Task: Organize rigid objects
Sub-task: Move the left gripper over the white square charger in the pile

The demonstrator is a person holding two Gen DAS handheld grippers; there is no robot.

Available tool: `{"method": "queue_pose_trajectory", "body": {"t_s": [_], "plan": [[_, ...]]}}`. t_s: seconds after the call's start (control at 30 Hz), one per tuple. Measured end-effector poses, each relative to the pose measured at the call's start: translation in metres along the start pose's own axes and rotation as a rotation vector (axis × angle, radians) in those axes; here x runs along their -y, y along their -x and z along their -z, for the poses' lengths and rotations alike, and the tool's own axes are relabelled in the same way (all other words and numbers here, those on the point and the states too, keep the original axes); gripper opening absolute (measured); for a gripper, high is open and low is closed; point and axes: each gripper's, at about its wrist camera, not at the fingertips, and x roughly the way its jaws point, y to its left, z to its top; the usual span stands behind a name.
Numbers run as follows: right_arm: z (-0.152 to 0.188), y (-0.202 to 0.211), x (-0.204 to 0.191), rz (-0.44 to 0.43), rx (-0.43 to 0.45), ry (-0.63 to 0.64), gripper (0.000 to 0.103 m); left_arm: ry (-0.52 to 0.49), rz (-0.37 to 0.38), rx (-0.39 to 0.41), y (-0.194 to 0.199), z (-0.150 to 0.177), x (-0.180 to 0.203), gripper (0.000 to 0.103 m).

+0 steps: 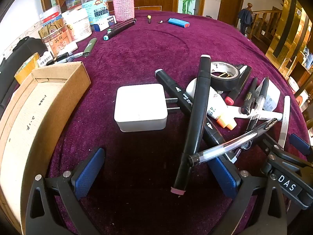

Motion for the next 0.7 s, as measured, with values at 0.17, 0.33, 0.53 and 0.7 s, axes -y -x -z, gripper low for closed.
{"method": "queue_pose_trajectory", "body": {"t_s": [0.17, 0.33, 0.53, 0.7], "plan": [[0.000, -0.001, 0.000, -0.003, 0.001, -0.002, 0.102, -0.001, -0.001, 0.002, 0.000, 0.000, 0.000, 0.103], [0.000, -0.003, 0.000, 0.001, 0.000, 0.002, 0.102, -0.002, -0.001, 0.002, 0.000, -0.001, 0.002, 0.103], [-0.010, -0.009, 0.011, -0.116, -0.022, 0.053, 0.102, -0.001, -0.005, 0.002, -0.001, -0.002, 0.006, 0.103], [-0.006, -0.005, 0.015, -0.113, -0.061, -0.049, 0.102, -0.025, 0.025, 0.003, 0.006, 0.008, -0.005, 0.103]]}}
